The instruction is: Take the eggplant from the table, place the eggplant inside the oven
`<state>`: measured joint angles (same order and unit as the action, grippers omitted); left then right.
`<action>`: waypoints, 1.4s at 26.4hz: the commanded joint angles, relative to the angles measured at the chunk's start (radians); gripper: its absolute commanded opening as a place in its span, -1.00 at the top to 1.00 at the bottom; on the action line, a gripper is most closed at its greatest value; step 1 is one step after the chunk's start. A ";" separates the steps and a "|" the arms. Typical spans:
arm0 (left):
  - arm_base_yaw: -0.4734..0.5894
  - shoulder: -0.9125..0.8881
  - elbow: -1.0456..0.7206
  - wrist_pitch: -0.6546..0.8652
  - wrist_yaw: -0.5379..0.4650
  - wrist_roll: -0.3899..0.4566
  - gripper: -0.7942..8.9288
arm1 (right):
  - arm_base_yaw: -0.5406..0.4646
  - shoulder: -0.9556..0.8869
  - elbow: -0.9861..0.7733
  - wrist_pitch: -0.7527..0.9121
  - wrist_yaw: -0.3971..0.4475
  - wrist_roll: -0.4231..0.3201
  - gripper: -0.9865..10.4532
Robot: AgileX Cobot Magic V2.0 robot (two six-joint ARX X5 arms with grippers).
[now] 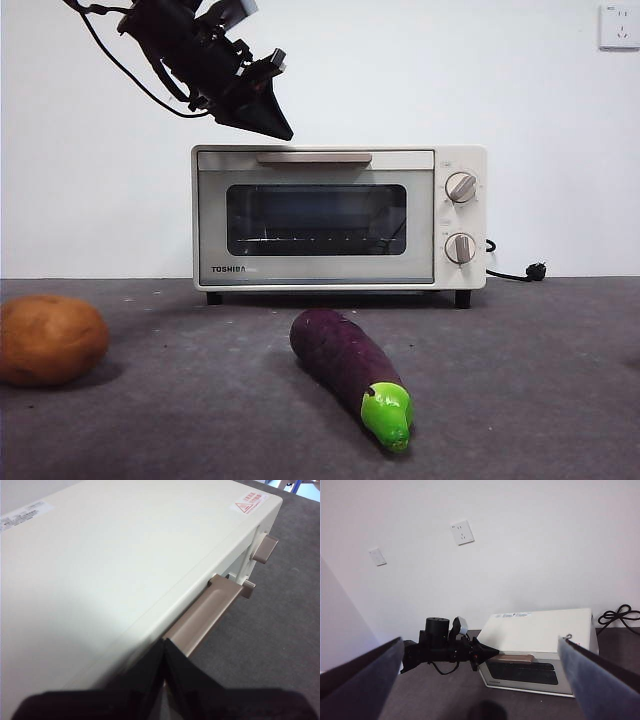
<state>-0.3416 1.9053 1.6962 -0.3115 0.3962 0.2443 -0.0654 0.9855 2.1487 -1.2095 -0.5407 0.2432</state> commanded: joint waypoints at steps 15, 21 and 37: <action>-0.012 0.089 0.002 -0.060 0.025 0.022 0.85 | 0.002 0.000 0.003 -0.003 -0.010 -0.012 -0.22; -0.037 0.090 0.002 -0.097 0.057 0.021 0.85 | 0.002 0.000 0.003 -0.002 -0.010 -0.011 -0.22; -0.201 0.090 0.002 -0.201 0.113 0.001 0.85 | 0.002 0.012 0.003 0.005 -0.010 -0.011 -0.22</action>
<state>-0.5350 1.9816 1.7096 -0.5125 0.5076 0.2504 -0.0654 0.9932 2.1487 -1.2110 -0.5495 0.2390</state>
